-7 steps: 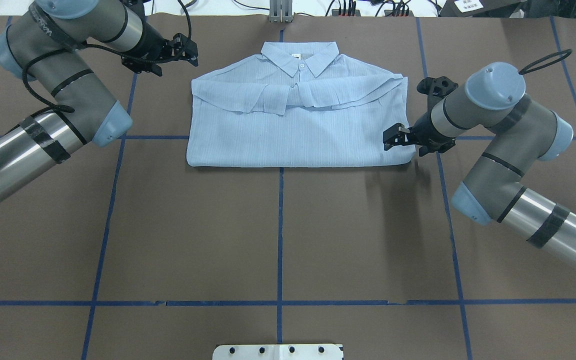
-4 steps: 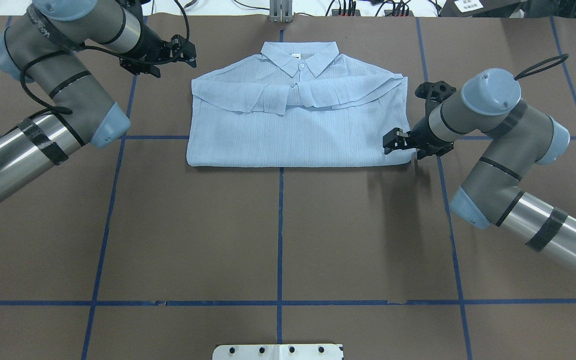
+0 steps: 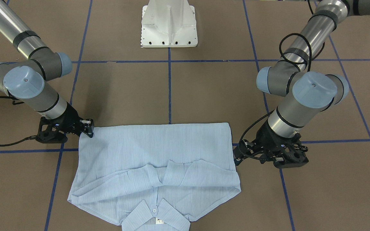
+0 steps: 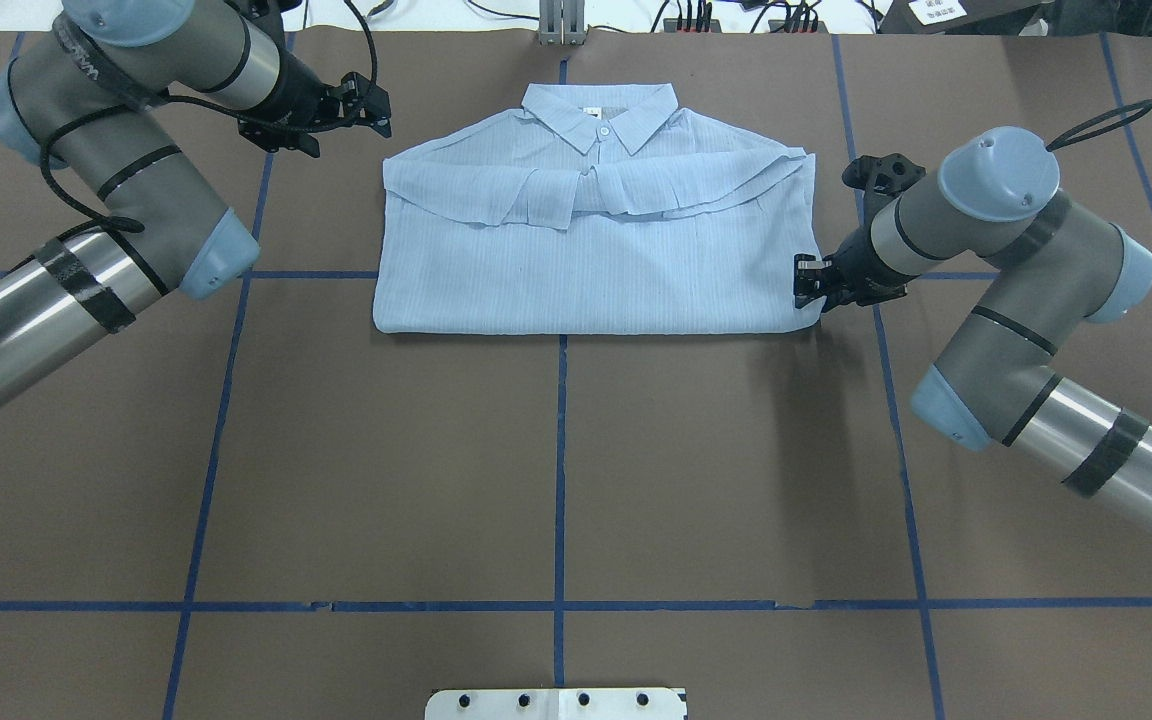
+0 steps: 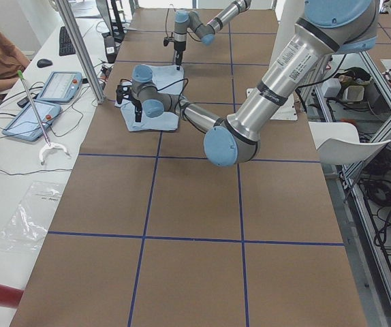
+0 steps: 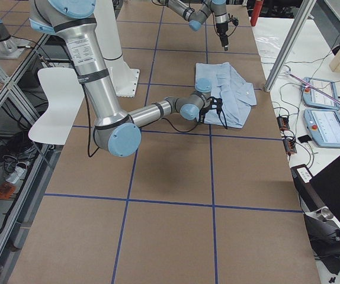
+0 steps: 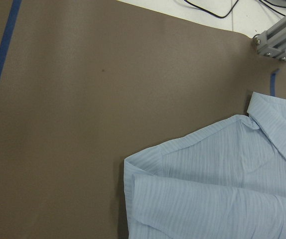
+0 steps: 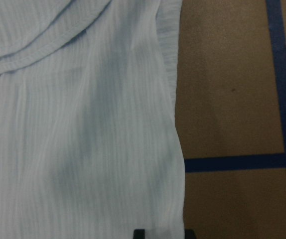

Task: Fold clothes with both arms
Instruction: 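Grasp the shirt side with the right gripper and drag it toward the robot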

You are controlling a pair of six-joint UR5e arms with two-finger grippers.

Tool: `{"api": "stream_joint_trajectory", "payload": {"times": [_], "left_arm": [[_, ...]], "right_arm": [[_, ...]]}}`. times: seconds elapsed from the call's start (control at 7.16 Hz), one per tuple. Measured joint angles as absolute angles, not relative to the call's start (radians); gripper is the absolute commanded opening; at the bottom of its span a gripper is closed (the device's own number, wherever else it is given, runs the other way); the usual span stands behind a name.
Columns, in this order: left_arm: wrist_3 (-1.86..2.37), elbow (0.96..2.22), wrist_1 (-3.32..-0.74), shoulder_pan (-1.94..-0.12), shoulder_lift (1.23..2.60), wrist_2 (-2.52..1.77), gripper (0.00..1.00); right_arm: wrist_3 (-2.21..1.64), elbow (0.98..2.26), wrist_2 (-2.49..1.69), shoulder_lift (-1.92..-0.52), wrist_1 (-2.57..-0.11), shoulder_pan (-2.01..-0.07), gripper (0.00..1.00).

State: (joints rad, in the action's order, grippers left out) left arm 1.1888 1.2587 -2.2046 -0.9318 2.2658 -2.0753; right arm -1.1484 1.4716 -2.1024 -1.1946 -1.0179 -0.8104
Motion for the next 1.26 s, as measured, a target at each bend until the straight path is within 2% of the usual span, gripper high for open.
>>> {"api": "stream_joint_trajectory", "payload": {"times": [0.28,0.42,0.84,1.26], "left_arm": [[1.194,1.257,-2.206,-0.928,2.265,-2.074,1.0],[1.196,1.259,-2.206,-0.927,2.261,-2.074,1.0],[1.201,1.285,-2.203,-0.929,2.241,-2.071,1.0],[1.262,1.353,-2.2,-0.928,2.21,-2.07,1.0]], "right_arm": [[-1.148,1.49,-2.108,-1.213,-1.017,-0.812,0.0],[-1.149,1.542,-2.114,-1.257,-1.016,-0.812,0.0],[-1.157,1.842,-2.143,-1.526,-1.015,-0.759,0.0],[-1.158,2.077,-2.145,-1.748,-1.01,-0.567,0.0]]}}
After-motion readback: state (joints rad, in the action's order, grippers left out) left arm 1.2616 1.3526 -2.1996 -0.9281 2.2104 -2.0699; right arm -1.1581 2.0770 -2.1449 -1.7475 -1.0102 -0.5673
